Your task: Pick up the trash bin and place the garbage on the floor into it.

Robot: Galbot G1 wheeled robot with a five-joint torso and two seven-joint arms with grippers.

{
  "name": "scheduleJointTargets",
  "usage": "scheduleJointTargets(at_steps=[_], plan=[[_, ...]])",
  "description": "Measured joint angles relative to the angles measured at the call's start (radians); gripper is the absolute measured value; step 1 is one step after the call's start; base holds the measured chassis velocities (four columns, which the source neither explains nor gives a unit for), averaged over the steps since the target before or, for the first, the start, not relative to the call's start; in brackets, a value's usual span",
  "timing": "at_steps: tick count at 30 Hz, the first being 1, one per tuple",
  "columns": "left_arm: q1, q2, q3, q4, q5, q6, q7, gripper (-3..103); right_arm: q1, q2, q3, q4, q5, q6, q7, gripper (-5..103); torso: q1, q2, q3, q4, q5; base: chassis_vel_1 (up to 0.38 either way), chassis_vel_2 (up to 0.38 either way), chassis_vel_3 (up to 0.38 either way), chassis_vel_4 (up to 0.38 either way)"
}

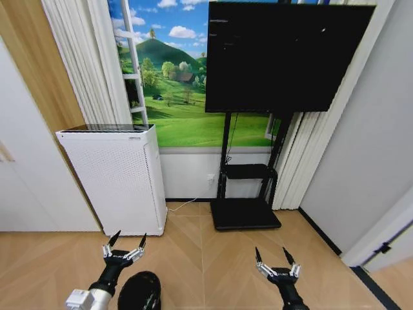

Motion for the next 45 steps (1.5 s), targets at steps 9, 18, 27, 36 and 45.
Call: scheduleJointTargets(at_steps=[9,18,27,36,45], plan=[[0.0,0.0,0.0,0.0,0.0,0.0,0.0,100,0.0,0.0,0.0,0.0,0.0,0.0,0.0,100,0.0,-0.001,0.0,-0.0001,0.0001,0.265,-0.262,-0.256,0.246],[0.0,0.0,0.0,0.0,0.0,0.0,0.0,100,0.0,0.0,0.0,0.0,0.0,0.0,0.0,100,0.0,-0.001,-0.001,-0.0001,0.0011,0.342,-0.342,-0.332,0.34],[0.0,0.0,0.0,0.0,0.0,0.0,0.0,100,0.0,0.0,0.0,0.0,0.0,0.0,0.0,100,-0.001,-0.001,-0.001,-0.0002,-0.0004,0.379,-0.367,-0.333,0.353],[0.0,0.0,0.0,0.0,0.0,0.0,0.0,100,0.0,0.0,0.0,0.0,0.0,0.0,0.0,100,-0.001,-0.001,-0.001,-0.0001,-0.0006,0.349,-0.329,-0.343,0.334],[0.0,0.0,0.0,0.0,0.0,0.0,0.0,100,0.0,0.0,0.0,0.0,0.0,0.0,0.0,100,-0.001,-0.001,-0.001,-0.0001,0.0007,0.282,-0.279,-0.273,0.282]])
